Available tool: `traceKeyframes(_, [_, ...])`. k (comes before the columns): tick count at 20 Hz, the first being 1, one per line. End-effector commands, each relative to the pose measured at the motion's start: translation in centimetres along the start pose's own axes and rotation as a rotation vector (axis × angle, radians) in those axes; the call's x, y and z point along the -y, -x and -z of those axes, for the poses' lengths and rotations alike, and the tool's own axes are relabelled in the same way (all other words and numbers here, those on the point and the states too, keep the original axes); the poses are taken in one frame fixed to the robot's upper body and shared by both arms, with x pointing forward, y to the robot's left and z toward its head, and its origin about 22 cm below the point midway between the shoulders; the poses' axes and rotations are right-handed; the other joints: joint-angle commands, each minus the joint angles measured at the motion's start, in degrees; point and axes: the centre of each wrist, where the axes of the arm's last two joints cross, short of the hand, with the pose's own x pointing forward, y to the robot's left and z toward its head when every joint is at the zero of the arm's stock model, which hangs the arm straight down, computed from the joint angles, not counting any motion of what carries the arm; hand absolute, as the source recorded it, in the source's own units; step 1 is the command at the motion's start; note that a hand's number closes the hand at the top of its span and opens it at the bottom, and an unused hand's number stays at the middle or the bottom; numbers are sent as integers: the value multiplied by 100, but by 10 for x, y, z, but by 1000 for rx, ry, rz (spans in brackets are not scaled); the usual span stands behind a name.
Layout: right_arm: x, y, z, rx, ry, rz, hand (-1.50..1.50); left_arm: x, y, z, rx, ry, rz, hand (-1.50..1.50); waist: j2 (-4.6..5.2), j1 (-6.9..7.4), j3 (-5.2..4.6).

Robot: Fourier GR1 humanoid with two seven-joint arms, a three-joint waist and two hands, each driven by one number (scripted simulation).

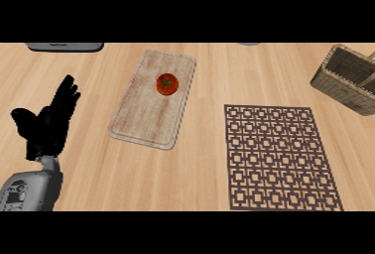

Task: Pick the pear from the placemat and place it in the basket

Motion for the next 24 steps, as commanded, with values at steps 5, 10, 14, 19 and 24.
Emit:
traceKeyframes(5, [30, 23, 17, -6, -40, 87, 150, 4, -11, 5, 2, -6, -7, 0, 10, 28, 3])
traceKeyframes(10, [30, 35, 11, 325, 61, -586, 150, 9, -11, 6, 24, 11, 0, 0, 87, 111, -4])
traceKeyframes(14, [16, 32, 9, 396, 119, -703, 150, 2, -6, 6, 9, 23, -7, 0, 50, 121, -2])
traceKeyframes(19, [28, 21, 18, 364, 109, -702, 150, 1, -17, 2, -1, 2, -3, 0, 28, 117, 2])
traceKeyframes(24, [54, 9, 26, 301, 118, -701, 150, 1, 0, -6, 14, 19, 9, 0, 49, 177, 1])
